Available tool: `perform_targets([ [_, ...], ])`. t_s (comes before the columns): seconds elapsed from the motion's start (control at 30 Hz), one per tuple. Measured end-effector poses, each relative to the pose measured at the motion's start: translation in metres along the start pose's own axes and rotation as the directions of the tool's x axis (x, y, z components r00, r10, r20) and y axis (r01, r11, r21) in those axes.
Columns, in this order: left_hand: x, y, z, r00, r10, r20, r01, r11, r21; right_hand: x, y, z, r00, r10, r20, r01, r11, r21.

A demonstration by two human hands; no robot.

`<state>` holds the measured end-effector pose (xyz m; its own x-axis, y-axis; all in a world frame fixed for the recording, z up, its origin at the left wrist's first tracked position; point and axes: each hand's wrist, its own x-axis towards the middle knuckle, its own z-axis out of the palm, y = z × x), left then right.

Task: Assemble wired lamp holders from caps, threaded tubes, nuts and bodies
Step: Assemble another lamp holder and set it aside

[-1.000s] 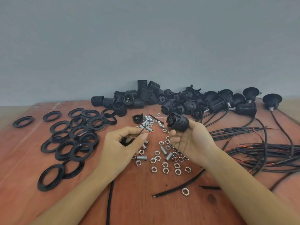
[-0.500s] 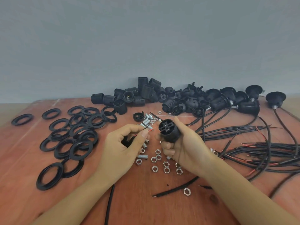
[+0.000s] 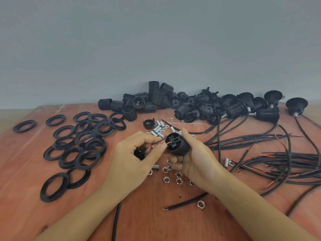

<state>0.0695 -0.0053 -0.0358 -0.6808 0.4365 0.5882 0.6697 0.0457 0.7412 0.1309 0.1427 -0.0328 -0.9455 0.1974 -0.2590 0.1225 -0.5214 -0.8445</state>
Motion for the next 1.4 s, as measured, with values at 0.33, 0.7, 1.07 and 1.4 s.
perform_targets([
  [0.33, 0.001, 0.006, 0.000, 0.999, 0.034, 0.019, -0.036, 0.995, 0.098, 0.000, -0.001, 0.001, 0.999, -0.045, -0.010, 0.045, 0.999, -0.001],
  [0.7, -0.001, 0.007, 0.002, 0.999, 0.023, 0.031, -0.026, 0.994, 0.105, 0.002, 0.003, 0.002, 0.992, -0.128, 0.015, 0.129, 0.991, -0.023],
  [1.07, -0.003, 0.005, 0.005, 0.999, 0.018, -0.040, -0.012, 0.989, 0.144, -0.010, 0.007, 0.016, 0.950, -0.310, 0.027, 0.309, 0.950, 0.038],
  [1.4, -0.004, 0.005, 0.005, 0.997, 0.035, -0.074, -0.022, 0.986, 0.164, -0.012, 0.013, 0.018, 0.926, -0.375, 0.046, 0.376, 0.926, -0.021],
])
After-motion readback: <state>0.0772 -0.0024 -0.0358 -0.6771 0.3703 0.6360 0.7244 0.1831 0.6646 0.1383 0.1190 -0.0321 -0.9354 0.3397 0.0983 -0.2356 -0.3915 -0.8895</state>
